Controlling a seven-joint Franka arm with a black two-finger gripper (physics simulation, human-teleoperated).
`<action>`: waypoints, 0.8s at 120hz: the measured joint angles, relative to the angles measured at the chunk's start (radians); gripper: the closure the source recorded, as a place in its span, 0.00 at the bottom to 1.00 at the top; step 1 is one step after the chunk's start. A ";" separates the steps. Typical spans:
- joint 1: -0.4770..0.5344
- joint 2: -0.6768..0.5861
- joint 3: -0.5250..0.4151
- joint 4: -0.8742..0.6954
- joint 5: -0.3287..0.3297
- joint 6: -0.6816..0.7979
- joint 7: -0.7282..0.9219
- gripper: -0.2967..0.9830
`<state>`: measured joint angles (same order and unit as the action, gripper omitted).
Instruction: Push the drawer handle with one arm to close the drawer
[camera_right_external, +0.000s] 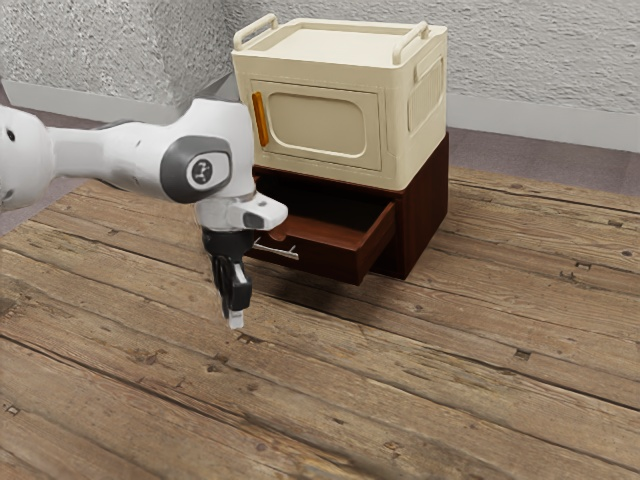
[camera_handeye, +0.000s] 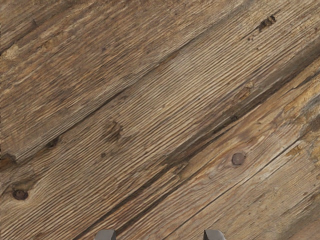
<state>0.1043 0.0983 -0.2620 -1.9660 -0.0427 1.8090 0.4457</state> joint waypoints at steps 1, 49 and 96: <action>-0.001 0.000 0.000 0.003 0.003 0.002 -0.009 0.70; -0.007 0.140 0.000 0.183 0.039 0.047 -0.444 0.83; 0.007 0.246 0.037 0.321 0.052 0.054 -0.705 0.84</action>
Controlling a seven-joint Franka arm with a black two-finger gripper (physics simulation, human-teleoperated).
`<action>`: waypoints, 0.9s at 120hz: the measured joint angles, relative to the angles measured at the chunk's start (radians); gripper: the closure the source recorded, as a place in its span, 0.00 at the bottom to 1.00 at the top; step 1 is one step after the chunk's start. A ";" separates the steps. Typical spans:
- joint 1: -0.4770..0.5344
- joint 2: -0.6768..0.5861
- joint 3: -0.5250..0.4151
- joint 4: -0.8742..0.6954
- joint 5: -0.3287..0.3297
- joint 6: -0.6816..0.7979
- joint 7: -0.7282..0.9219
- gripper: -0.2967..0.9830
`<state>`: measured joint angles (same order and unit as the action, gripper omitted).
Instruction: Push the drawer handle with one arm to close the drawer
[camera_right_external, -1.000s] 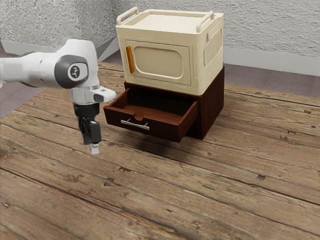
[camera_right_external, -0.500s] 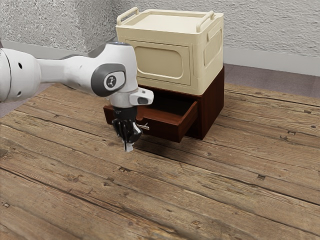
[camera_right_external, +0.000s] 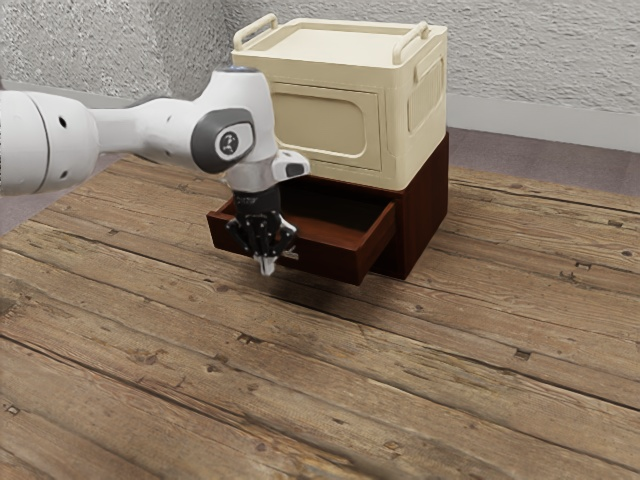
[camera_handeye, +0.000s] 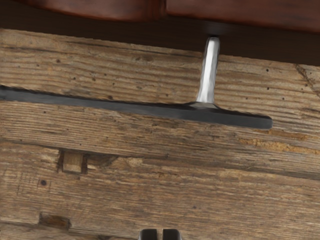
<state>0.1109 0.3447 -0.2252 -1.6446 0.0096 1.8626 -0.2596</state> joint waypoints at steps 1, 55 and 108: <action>0.000 0.002 0.002 0.003 0.000 0.000 -0.002 0.84; -0.003 0.067 0.045 0.089 0.003 0.002 0.043 0.85; -0.014 0.113 0.043 0.142 0.001 0.030 0.144 0.85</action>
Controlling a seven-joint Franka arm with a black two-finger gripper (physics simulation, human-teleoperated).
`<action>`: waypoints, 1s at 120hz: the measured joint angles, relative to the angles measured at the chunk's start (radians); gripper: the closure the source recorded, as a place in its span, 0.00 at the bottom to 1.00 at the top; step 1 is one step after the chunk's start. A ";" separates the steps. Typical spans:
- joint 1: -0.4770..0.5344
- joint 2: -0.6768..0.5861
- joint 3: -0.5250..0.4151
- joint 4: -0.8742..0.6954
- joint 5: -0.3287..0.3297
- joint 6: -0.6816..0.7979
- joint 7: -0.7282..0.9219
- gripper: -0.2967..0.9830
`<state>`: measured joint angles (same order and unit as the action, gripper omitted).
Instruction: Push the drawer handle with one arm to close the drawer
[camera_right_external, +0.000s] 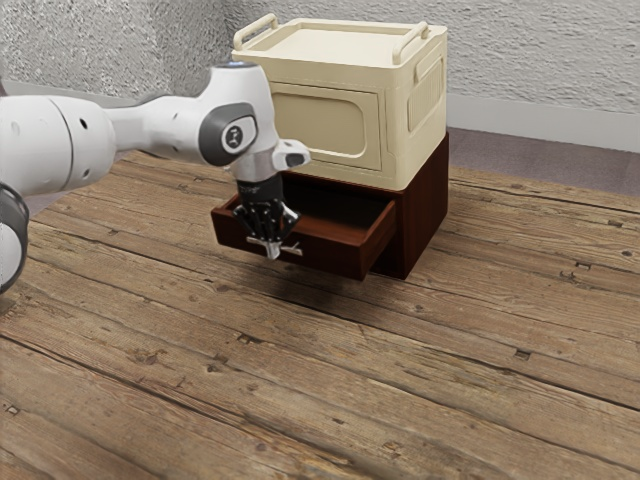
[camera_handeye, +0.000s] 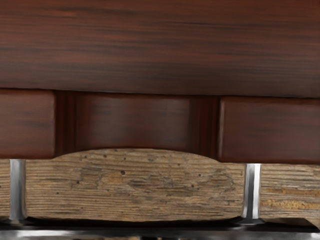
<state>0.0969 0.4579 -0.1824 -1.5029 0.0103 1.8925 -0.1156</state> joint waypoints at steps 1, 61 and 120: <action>0.000 0.001 0.000 0.001 0.000 0.000 0.001 0.85; -0.014 0.086 0.000 0.106 0.001 0.011 0.066 0.85; -0.014 0.144 0.002 0.200 0.000 0.012 0.112 0.85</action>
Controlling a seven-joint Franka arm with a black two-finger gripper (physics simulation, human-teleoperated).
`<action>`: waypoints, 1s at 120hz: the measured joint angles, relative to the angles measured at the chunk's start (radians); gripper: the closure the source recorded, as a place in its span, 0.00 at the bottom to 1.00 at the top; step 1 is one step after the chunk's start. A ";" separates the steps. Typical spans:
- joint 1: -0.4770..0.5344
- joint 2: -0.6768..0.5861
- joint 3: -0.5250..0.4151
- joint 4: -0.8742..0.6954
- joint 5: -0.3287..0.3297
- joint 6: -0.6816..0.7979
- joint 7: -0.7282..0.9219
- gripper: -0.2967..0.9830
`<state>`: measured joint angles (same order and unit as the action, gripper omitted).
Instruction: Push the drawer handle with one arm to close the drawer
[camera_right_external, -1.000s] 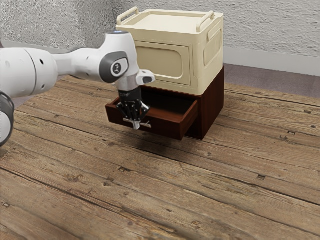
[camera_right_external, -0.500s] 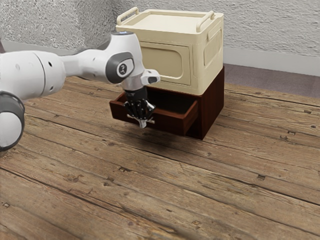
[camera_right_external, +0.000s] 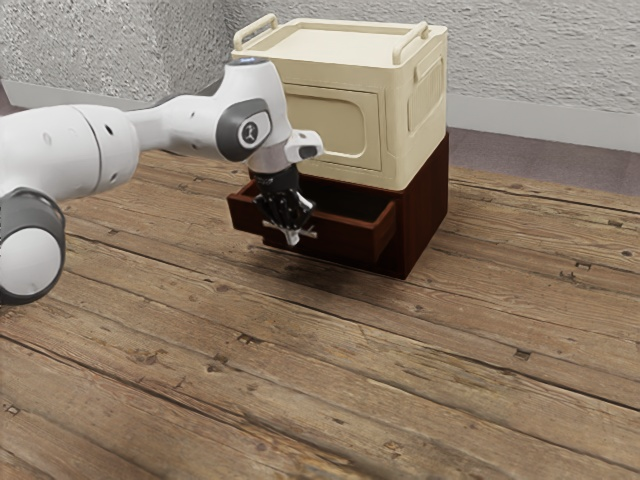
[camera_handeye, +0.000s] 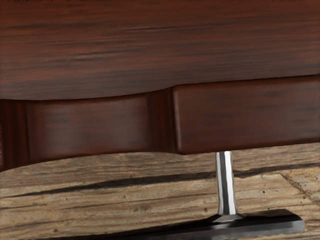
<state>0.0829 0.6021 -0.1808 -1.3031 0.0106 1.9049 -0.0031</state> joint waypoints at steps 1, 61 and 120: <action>0.000 0.001 0.000 0.002 0.000 0.000 0.001 0.85; -0.024 0.059 0.025 0.084 0.000 0.006 0.023 0.85; -0.054 0.087 0.068 0.117 0.000 0.047 0.033 0.84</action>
<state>0.0291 0.6893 -0.1126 -1.1862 0.0108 1.9521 0.0300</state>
